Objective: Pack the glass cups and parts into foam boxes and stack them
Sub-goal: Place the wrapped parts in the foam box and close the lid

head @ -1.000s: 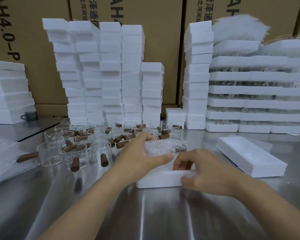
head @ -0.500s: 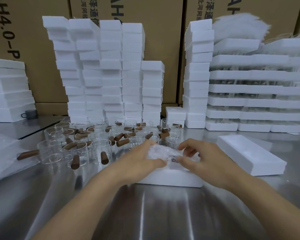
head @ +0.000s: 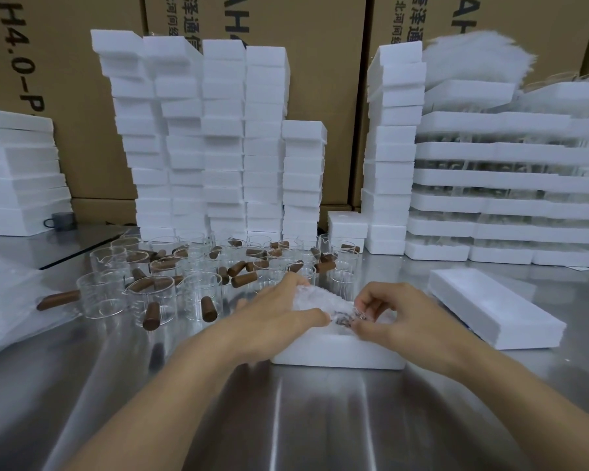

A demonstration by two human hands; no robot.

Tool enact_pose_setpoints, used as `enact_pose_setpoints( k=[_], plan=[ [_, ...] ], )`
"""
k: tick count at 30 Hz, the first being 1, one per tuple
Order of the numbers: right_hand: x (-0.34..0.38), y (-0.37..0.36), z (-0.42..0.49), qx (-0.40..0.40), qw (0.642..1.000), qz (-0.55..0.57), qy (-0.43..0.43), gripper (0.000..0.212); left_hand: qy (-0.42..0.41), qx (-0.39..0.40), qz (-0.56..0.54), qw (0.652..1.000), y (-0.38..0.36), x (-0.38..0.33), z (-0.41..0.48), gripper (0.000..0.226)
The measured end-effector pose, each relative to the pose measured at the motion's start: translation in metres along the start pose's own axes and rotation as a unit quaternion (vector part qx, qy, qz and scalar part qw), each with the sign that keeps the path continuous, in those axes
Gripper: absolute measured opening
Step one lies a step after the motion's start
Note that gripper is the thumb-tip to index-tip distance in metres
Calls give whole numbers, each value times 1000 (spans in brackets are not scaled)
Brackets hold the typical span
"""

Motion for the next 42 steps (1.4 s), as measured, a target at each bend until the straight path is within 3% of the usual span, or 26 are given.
enact_pose_setpoints(
  k=[10, 13, 17, 23, 26, 29, 32, 34, 36, 39, 42],
  plan=[
    [2, -4, -1, -17, 1000, 4, 18, 6, -36, -34, 75, 996, -5, 0, -5, 71],
    [-6, 6, 4, -97, 995, -33, 12, 8, -72, -52, 52, 995, -2, 2, -4, 84],
    [-42, 30, 11, -210, 943, -206, -153, 37, -141, -150, -42, 978, -2, 4, -1, 81],
    [-81, 25, 7, -88, 896, -329, -284, 54, -125, -93, 5, 988, -21, 15, 4, 66],
    [-89, 25, 5, -57, 875, -354, -324, 48, -168, -156, 7, 973, -17, 12, 3, 60],
    [-95, 31, 5, -90, 873, -365, -310, 45, -201, -240, -83, 946, -15, 5, 3, 40],
    [-79, 32, 13, -159, 912, -317, -207, 49, -193, -283, -118, 932, -14, -3, 3, 26],
    [-53, 29, 15, -230, 934, -259, -82, 44, -182, -290, -99, 934, -11, -4, 2, 35],
    [-20, 26, 13, -280, 951, -123, 40, 42, -178, -272, -91, 941, -12, -6, -1, 52],
    [26, 22, 2, -250, 955, 102, 121, 42, -194, -218, -171, 941, -16, -14, -8, 84],
    [48, 16, -5, -149, 931, 305, 134, 42, -222, -182, -251, 924, -17, -20, -10, 89]
  ],
)
Point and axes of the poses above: each hand's wrist, its own z-axis towards the middle knuckle, its own y-axis out of the back of the hand, x = y × z, the point moved 1 cm from there along z, towards the middle knuckle, and after that the axes turned 13 degrees about -z, right-handed, at the moved point
